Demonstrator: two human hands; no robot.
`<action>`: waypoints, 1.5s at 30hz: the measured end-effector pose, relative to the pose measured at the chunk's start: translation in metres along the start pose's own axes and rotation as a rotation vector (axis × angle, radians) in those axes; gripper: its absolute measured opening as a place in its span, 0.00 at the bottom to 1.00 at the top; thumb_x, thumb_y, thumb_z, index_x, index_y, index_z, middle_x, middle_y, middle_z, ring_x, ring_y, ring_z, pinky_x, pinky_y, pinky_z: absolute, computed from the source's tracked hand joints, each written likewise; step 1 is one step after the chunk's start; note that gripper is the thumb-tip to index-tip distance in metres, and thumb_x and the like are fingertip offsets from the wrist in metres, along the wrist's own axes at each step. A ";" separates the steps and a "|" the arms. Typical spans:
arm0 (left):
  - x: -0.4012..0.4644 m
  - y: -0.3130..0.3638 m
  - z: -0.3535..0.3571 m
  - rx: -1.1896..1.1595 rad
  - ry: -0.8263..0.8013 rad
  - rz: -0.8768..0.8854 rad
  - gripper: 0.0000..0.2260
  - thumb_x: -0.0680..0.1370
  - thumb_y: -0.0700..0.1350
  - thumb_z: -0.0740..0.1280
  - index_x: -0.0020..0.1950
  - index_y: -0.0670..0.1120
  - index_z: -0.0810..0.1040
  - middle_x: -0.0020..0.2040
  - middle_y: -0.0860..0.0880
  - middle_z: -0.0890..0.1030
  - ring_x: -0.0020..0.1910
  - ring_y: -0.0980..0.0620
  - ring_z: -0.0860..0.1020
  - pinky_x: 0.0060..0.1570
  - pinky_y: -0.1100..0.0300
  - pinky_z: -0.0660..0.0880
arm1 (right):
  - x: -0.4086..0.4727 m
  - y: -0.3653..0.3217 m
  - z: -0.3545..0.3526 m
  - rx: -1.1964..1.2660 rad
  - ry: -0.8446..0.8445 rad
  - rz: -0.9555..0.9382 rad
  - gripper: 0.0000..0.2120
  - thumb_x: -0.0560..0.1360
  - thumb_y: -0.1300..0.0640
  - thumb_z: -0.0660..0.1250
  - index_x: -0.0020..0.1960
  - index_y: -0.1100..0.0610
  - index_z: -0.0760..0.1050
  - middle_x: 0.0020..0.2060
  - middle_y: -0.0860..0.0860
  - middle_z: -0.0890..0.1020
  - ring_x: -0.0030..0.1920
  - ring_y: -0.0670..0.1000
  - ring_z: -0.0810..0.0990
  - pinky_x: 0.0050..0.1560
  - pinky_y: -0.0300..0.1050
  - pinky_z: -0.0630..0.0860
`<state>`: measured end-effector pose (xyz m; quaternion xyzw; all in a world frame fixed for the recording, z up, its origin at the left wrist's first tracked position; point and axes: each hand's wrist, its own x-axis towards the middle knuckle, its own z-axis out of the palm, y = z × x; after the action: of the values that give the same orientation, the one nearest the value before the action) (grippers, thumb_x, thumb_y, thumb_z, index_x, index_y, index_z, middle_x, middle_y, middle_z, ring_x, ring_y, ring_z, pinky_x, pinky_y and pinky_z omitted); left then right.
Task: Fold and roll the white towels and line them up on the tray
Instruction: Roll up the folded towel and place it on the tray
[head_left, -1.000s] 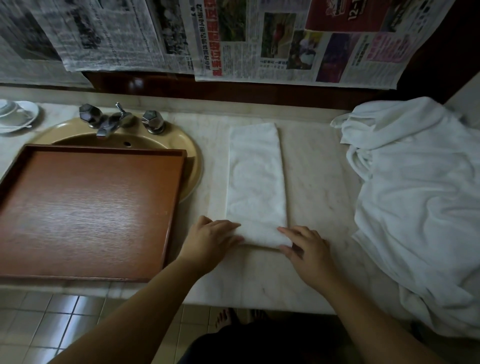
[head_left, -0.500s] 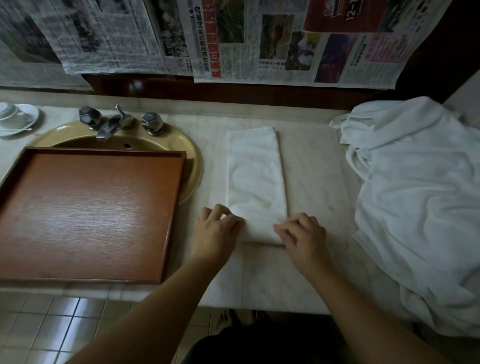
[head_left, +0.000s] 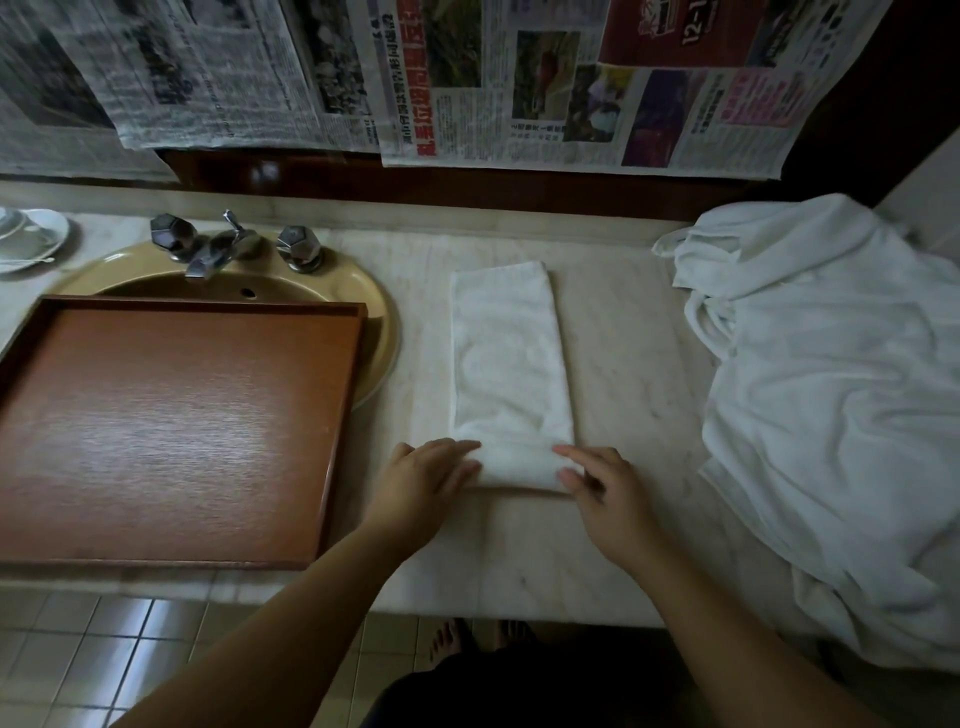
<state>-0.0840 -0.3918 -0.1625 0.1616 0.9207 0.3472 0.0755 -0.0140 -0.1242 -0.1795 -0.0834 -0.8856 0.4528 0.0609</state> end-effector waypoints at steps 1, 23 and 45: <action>0.004 0.005 -0.002 -0.144 -0.015 -0.145 0.12 0.81 0.63 0.67 0.63 0.64 0.80 0.54 0.56 0.82 0.48 0.60 0.75 0.49 0.57 0.75 | 0.006 -0.003 0.000 0.042 -0.017 0.059 0.10 0.81 0.49 0.69 0.60 0.37 0.81 0.49 0.44 0.79 0.48 0.43 0.80 0.54 0.45 0.77; -0.030 -0.013 0.008 0.244 0.032 0.320 0.25 0.79 0.70 0.65 0.64 0.54 0.83 0.60 0.57 0.80 0.55 0.52 0.75 0.55 0.53 0.77 | -0.040 0.013 -0.016 -0.250 -0.007 -0.156 0.25 0.72 0.38 0.74 0.65 0.47 0.83 0.57 0.40 0.79 0.54 0.45 0.78 0.56 0.44 0.76; -0.035 0.012 0.028 0.265 0.334 0.316 0.15 0.79 0.61 0.72 0.50 0.49 0.86 0.52 0.51 0.81 0.47 0.47 0.74 0.43 0.53 0.74 | -0.033 0.013 -0.025 -0.401 0.081 -0.382 0.24 0.72 0.43 0.77 0.66 0.49 0.83 0.60 0.47 0.80 0.53 0.52 0.79 0.53 0.52 0.78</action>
<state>-0.0417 -0.3782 -0.1741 0.2524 0.9212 0.2529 -0.1543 0.0245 -0.1039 -0.1767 0.0566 -0.9541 0.2451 0.1626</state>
